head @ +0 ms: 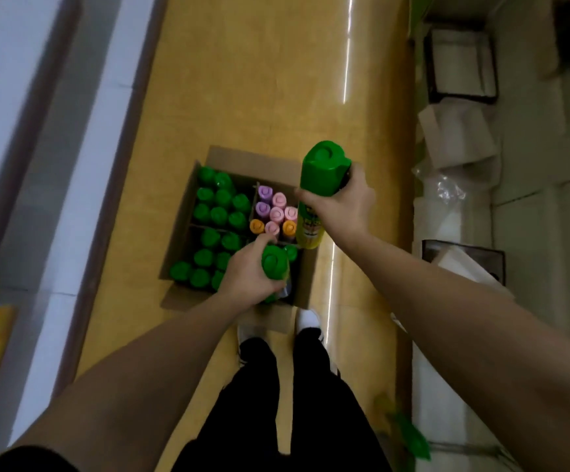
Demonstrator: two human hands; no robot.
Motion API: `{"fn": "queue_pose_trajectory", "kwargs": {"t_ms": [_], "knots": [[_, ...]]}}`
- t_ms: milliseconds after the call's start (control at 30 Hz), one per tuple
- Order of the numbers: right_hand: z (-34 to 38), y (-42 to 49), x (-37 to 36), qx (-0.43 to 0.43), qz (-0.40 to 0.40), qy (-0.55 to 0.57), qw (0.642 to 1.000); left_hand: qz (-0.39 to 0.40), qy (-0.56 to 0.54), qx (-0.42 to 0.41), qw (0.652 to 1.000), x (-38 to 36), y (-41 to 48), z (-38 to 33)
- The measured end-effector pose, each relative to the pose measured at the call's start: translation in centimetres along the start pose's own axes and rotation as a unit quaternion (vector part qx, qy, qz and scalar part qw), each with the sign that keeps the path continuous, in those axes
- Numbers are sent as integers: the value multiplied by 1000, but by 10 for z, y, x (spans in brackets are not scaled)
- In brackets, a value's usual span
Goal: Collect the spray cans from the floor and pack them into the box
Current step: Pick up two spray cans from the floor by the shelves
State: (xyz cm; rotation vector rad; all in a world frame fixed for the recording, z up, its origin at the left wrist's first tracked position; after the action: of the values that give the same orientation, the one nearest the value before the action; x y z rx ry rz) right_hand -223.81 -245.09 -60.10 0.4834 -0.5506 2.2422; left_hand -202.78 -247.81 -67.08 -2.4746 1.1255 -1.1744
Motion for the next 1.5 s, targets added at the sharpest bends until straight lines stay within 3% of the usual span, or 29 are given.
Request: {"fn": "queue_pose_trajectory", "kwargs": {"t_ms": [233,500,867,1067,1367,1500], "knots": [[-81,35,-37,-31,27,-10,999,50,49,-5,998,-70,44,39],[-118,82,-65,-2,30,-10,1000,90,102,-24,990,-128,82,83],[-155,114,-117,66,42,2,997,51,232,-28,971,-197,131,137],[-184,117,-131,61,59,31,996,10,272,-27,962,-225,143,162],[-189,116,-136,65,60,38,995,37,232,8,972,-236,154,182],[-178,109,-139,74,68,32,994,-7,112,13,994,-222,151,176]]}}
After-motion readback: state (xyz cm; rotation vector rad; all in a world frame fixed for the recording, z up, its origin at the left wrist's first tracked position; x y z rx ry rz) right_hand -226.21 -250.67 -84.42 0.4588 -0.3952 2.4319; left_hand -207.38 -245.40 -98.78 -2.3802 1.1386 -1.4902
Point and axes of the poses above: each hand's wrist, its own y-axis towards the middle knuckle, its own x-axis out of the back of the hand, z = x × y, the point moved 7 cm from there along y, towards the middle knuckle, and after that the axes turned 1 degree about -y, right-handed, at the moved point
